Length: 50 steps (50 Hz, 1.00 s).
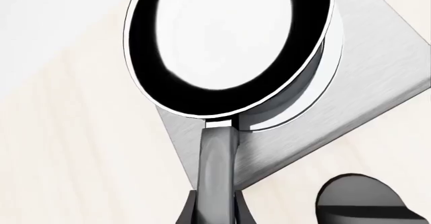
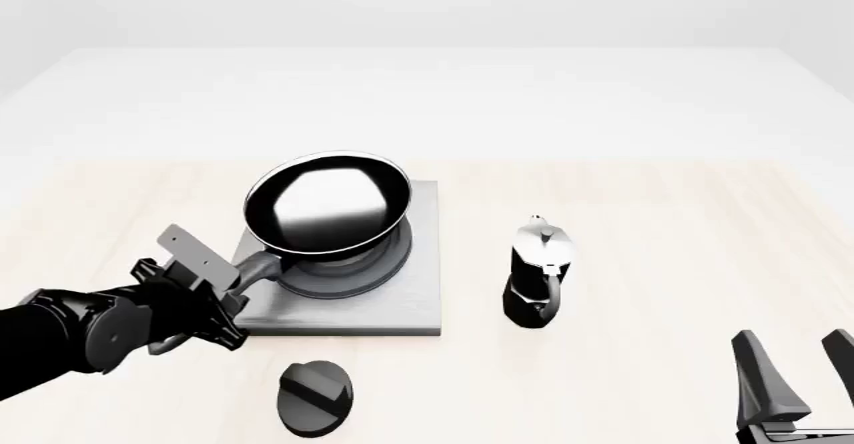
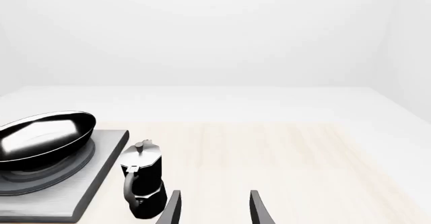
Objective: Turn on the stove and put the frying pan on it.
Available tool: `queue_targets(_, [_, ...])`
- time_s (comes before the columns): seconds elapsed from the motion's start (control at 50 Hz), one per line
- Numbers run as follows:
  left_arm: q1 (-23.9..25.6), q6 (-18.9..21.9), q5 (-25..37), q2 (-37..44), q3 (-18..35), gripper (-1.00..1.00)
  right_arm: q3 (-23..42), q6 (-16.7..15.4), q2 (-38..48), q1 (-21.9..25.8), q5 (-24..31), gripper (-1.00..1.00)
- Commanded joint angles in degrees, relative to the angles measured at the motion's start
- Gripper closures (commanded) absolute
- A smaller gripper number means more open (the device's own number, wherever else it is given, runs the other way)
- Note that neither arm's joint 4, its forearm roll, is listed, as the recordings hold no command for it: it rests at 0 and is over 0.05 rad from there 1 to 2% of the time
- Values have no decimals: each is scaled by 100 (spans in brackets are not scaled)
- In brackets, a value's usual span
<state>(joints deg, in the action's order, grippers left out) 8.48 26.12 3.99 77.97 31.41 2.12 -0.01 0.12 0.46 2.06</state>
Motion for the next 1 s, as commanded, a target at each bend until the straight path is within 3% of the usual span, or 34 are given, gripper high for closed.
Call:
queue_targets(0.02, [60,54,-44,40,6,100,0,0,0,1,0,-100])
queue_targets(0.32, [35,162,443,-345,105,100,0,-1,0,1,0,-100])
queue_targets(0.34, [55,166,470,-363,101,-100,0,0,0,1,-1,-100])
queue_targets(0.74, [-23,267,1312,-707,420,-100,0,1,0,2,0,-100])
queue_targets(1.0, [-149,299,2543,-1401,872,-100,0,0,0,1,2,-100])
